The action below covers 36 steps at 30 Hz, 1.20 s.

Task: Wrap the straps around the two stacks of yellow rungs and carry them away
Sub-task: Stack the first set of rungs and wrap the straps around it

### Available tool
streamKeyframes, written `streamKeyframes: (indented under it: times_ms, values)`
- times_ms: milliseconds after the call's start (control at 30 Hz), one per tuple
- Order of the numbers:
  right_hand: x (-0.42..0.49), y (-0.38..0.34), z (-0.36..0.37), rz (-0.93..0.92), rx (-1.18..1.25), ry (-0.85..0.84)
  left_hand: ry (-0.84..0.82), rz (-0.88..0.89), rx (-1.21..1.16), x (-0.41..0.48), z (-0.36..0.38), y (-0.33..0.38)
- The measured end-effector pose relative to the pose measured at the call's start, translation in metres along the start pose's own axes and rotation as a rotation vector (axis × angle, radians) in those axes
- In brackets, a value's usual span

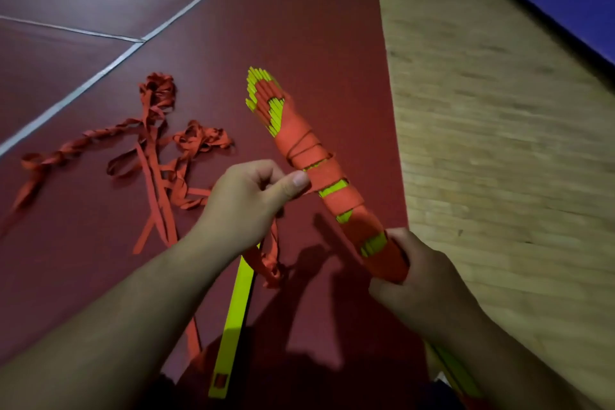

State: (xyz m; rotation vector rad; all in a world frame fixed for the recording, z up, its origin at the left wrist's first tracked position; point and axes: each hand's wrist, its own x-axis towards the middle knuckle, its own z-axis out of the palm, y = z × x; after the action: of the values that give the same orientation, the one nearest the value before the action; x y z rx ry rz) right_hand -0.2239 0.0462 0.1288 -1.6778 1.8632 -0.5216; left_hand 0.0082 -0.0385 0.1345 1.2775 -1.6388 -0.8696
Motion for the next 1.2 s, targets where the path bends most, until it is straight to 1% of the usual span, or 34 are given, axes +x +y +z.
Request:
streamKeyframes:
  times_ms: [133, 300, 400, 500, 600, 667, 733, 833, 900, 933, 967, 1000, 1067, 1133, 1167, 1200]
  values:
    - [0.005, 0.009, -0.002, 0.001, 0.014, -0.037, -0.038, -0.082, -0.204, 0.000, 0.005, 0.003]
    - [0.008, 0.010, -0.006, -0.003, 0.038, -0.020, 0.009, -0.155, -0.448, 0.002, 0.017, 0.010]
    - [0.007, 0.013, -0.008, 0.002, 0.078, -0.036, 0.033, -0.159, -0.522, 0.006, 0.021, 0.002]
    - [0.004, 0.013, -0.009, 0.009, 0.152, -0.056, 0.010, -0.200, -0.580, 0.008, 0.027, -0.003]
    - [0.002, 0.009, -0.010, 0.005, 0.246, -0.093, -0.044, -0.229, -0.586, 0.008, 0.034, -0.008]
    - [0.001, 0.006, -0.009, 0.023, 0.382, -0.190, -0.063, -0.224, -0.583, 0.007, 0.038, -0.010]
    - [-0.001, 0.003, -0.007, 0.032, 0.558, -0.326, -0.086, -0.203, -0.561, 0.006, 0.040, -0.013]
    - [-0.003, 0.000, -0.005, 0.038, 0.819, -0.516, -0.236, -0.173, -0.651, 0.002, 0.040, -0.007]
    - [-0.003, 0.002, -0.004, 0.049, 0.947, -0.638, -0.351, -0.178, -0.735, 0.000, 0.039, -0.002]
    - [-0.003, 0.004, -0.004, 0.061, 1.003, -0.694, -0.373, -0.166, -0.749, -0.002, 0.037, 0.001]
    - [-0.002, 0.007, -0.003, 0.071, 1.038, -0.733, -0.360, -0.151, -0.741, -0.003, 0.037, 0.004]
    - [-0.001, 0.009, -0.002, 0.082, 1.038, -0.749, -0.310, -0.143, -0.711, -0.002, 0.037, 0.004]
    - [0.002, 0.011, 0.000, 0.135, 0.975, -0.683, -0.170, -0.135, -0.611, -0.001, 0.038, 0.006]
    - [0.003, 0.008, 0.003, 0.186, 0.901, -0.551, -0.082, -0.169, -0.569, -0.002, 0.041, 0.007]
    - [0.003, 0.006, 0.005, 0.177, 0.843, -0.485, -0.060, -0.186, -0.562, -0.002, 0.042, 0.007]
    - [0.003, 0.004, 0.008, 0.147, 0.730, -0.421, -0.027, -0.196, -0.534, -0.003, 0.043, 0.009]
